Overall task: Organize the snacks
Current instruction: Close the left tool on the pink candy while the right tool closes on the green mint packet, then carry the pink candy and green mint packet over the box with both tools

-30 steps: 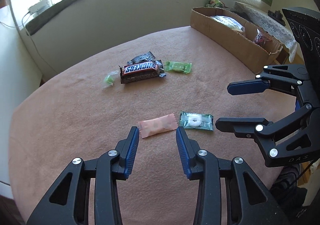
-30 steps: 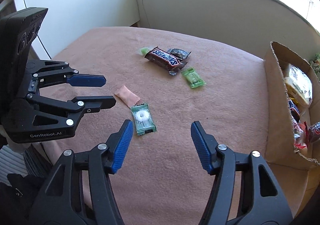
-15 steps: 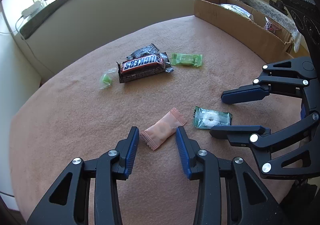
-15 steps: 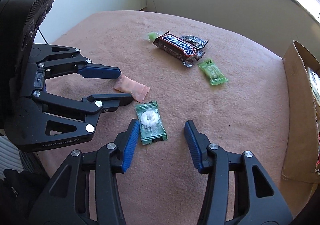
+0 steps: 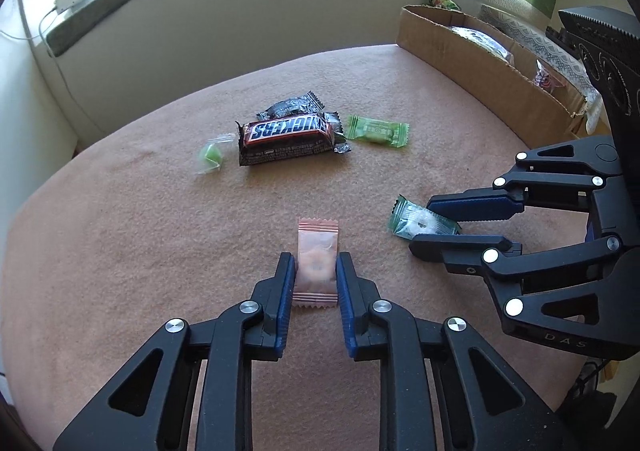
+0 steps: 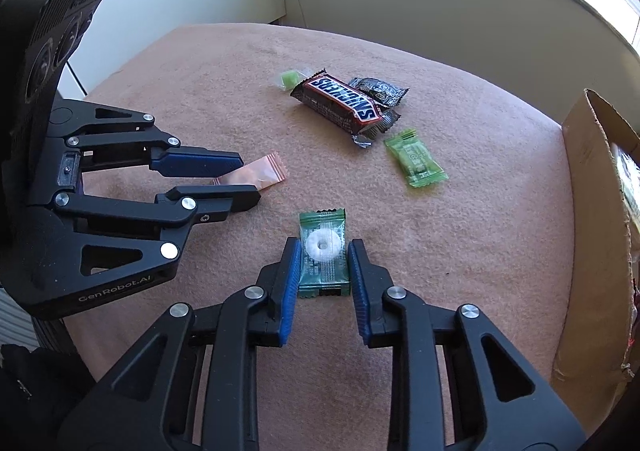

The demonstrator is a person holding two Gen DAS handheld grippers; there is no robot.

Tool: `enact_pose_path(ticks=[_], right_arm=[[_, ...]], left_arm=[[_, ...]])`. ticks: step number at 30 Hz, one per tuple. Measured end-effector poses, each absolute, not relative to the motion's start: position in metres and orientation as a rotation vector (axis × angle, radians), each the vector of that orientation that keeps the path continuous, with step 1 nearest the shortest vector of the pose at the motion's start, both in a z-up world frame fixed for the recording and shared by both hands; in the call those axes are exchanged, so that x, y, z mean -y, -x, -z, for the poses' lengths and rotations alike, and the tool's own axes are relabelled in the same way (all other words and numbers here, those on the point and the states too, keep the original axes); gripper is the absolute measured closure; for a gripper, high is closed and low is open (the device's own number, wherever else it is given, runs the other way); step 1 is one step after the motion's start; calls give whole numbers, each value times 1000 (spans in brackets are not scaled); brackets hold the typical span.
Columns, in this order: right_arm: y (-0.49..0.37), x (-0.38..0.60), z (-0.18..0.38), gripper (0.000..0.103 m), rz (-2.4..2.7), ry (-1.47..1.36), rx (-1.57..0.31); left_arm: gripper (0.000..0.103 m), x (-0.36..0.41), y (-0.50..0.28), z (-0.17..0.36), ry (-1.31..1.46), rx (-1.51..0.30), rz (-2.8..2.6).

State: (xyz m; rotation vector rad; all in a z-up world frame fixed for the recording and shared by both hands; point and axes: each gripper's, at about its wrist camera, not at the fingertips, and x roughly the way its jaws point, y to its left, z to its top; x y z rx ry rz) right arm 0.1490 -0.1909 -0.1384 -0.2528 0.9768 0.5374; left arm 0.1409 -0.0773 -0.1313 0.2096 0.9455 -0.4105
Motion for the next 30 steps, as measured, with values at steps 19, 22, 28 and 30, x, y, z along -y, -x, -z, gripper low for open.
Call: enact_pose_path(ticks=[19,22,28,30], right_arm=[[-125,236,102,79,-476,134,-890],[-124,251,90,79,-451,123,-866],[-129,289,68,79,-380,86,-816],[-132,304,62,79,-351,69,-804]], left_arm=[[84,71,-123,91,-18,-856,408],[84,84,-127,83,-7,-836,424],[84,113,-141,70,17,-804,459],[84,124,-145,65,19,-795,476]])
